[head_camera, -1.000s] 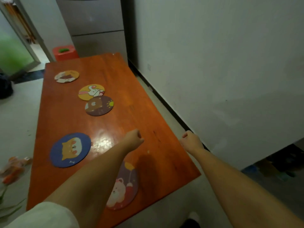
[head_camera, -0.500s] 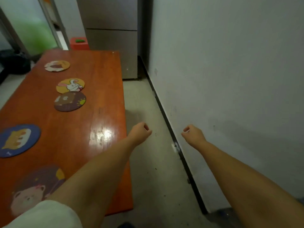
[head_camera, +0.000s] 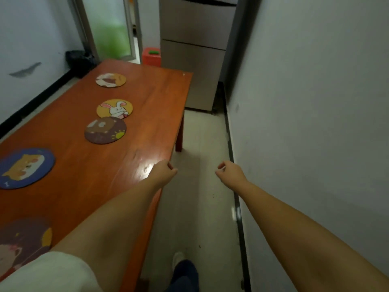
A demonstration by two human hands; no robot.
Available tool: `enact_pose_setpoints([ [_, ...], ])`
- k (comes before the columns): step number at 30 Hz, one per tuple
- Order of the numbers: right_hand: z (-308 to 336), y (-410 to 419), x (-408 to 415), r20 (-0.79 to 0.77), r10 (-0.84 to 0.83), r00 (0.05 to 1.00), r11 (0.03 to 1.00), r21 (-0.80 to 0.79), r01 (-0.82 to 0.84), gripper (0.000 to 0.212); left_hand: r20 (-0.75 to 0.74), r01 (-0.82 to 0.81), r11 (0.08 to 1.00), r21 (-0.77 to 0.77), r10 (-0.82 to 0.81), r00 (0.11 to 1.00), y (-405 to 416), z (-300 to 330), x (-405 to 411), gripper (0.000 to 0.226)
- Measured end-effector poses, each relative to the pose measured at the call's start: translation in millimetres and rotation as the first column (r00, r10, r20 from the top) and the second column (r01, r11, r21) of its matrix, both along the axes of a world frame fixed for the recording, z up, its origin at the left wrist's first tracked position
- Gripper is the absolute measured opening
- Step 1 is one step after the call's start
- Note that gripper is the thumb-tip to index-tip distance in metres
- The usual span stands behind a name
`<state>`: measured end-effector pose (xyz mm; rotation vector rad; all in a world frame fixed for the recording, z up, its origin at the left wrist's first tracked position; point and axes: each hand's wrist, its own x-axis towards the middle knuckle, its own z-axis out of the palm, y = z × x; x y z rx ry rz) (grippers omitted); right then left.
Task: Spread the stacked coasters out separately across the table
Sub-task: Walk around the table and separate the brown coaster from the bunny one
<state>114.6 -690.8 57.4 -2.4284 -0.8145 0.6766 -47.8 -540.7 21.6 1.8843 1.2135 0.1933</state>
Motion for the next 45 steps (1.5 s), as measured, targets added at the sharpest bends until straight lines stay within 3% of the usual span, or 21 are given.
enact_pose_setpoints([
  [7, 17.7, 131.9, 73.9, 0.017, 0.098, 0.995, 0.994, -0.039, -0.097, 0.018, 0.013, -0.068, 0.997, -0.023, 0.069, 0.998, 107.1, 25.2, 23.6, 0.015],
  [13, 7.1, 265.5, 37.4, 0.039, 0.416, 0.909, 0.908, -0.062, -0.413, 0.026, -0.043, -0.377, 0.926, -0.014, 0.376, 0.926, 175.1, 25.5, -34.4, 0.025],
  [15, 1.2, 306.7, 17.3, 0.011, 0.515, 0.857, 0.856, -0.064, -0.514, 0.029, -0.066, -0.484, 0.875, -0.020, 0.482, 0.874, 191.1, 20.1, -54.1, 0.033],
  [18, -10.2, 361.7, -3.1, -0.039, 0.630, 0.776, 0.774, -0.053, -0.631, 0.031, -0.115, -0.592, 0.801, -0.086, 0.582, 0.805, 213.8, 12.0, -69.5, 0.025],
  [24, -35.5, 460.8, -20.4, -0.067, 0.778, 0.625, 0.620, -0.075, -0.781, 0.024, -0.192, -0.768, 0.622, -0.155, 0.744, 0.641, 251.0, -5.7, -71.7, 0.034],
  [30, -55.1, 523.6, -44.2, -0.090, 0.884, 0.459, 0.445, -0.137, -0.885, 0.031, -0.340, -0.921, 0.373, -0.111, 0.856, 0.388, 273.0, -16.9, -75.0, 0.013],
  [32, -60.9, 533.2, -56.7, -0.095, 0.901, 0.423, 0.407, -0.149, -0.901, 0.031, -0.375, -0.956, 0.264, -0.126, 0.879, 0.293, 277.9, -20.3, -75.5, 0.021],
  [34, -67.1, 538.2, -67.0, -0.101, 0.908, 0.407, 0.385, -0.181, -0.905, 0.025, -0.384, -0.970, 0.184, -0.157, 0.894, 0.232, 284.4, -22.1, -73.4, 0.021],
  [36, -73.4, 541.6, -73.8, -0.139, 0.884, 0.447, 0.415, -0.206, -0.886, 0.022, -0.383, -0.977, 0.108, -0.181, 0.908, 0.172, 290.1, -24.3, -69.2, 0.039],
  [39, -77.5, 546.0, -77.1, -0.177, 0.871, 0.458, 0.413, -0.239, -0.879, 0.021, -0.341, -0.973, 0.019, -0.230, 0.935, 0.099, 293.0, -25.2, -62.2, 0.044],
  [43, -70.3, 547.0, -71.5, -0.173, 0.911, 0.375, 0.342, -0.193, -0.920, 0.026, -0.243, -0.970, -0.006, -0.242, 0.968, 0.055, 286.7, -25.2, -53.4, 0.018],
  [45, -63.9, 542.2, -68.3, -0.177, 0.916, 0.360, 0.337, -0.148, -0.930, 0.025, -0.205, -0.975, -0.008, -0.220, 0.978, 0.038, 279.9, -23.0, -51.5, 0.020],
])
